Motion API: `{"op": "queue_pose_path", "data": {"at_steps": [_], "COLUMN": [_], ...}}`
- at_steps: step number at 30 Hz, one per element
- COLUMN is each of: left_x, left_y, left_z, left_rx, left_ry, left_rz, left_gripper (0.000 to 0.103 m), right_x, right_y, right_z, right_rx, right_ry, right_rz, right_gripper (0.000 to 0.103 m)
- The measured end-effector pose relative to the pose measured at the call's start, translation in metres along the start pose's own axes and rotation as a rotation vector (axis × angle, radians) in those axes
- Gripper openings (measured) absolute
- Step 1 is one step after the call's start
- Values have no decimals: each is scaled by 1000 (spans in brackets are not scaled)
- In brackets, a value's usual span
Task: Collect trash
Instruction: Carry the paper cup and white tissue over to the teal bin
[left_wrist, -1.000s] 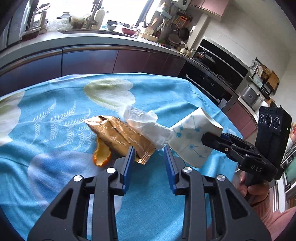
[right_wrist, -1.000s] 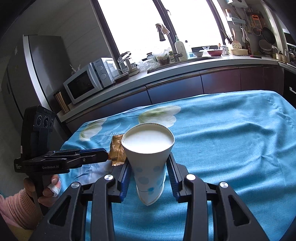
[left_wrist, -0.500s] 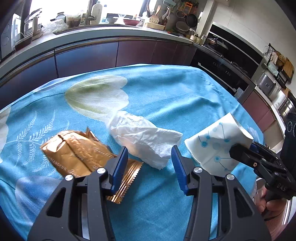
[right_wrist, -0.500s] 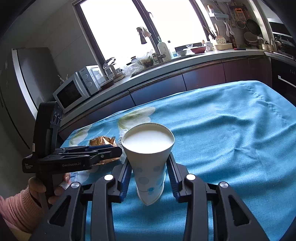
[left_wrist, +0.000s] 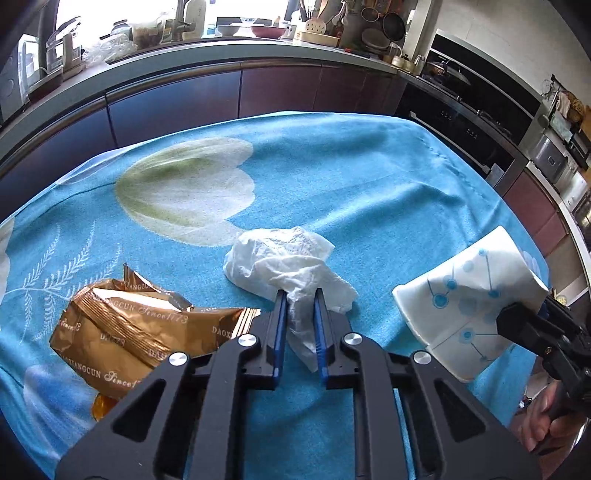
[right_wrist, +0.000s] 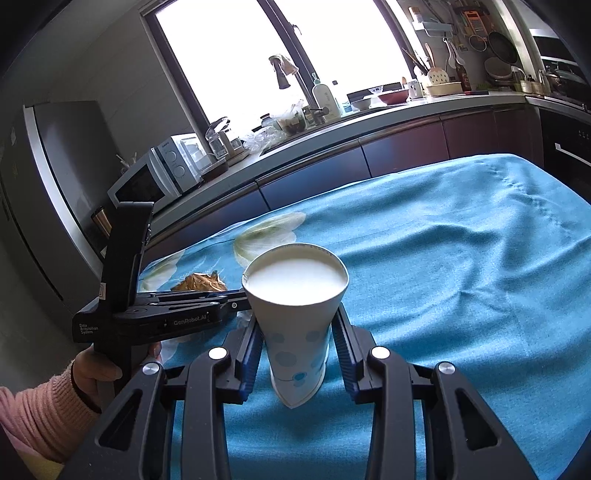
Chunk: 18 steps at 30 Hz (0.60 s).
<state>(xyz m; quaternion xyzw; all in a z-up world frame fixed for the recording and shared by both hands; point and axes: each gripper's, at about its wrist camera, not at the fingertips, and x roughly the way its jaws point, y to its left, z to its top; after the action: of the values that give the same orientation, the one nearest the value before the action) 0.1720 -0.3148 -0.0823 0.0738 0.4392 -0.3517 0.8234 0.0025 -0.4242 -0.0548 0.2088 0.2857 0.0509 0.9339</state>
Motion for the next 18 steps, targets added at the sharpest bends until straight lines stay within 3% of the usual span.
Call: {"op": "queue_pose_path", "data": {"at_steps": [9,15,18], "left_x": [-79,-142,-168], "left_y": [12,45,64], "left_z": [-22,-52,-74], "left_rx": [-16,-52,-81], "left_ry": [-134,-212,-236], "left_rz": [-120,-124,-90], "left_gripper": [14,14,14], "right_x": [-4,2,10], "right_y": [31,72,98], "right_z": [7,8,4], "right_rx": [-42,-91,-118], "right_ry": [-26,-11,9], "right_rz": [55,140,194], "right_gripper": [35,35,35]}}
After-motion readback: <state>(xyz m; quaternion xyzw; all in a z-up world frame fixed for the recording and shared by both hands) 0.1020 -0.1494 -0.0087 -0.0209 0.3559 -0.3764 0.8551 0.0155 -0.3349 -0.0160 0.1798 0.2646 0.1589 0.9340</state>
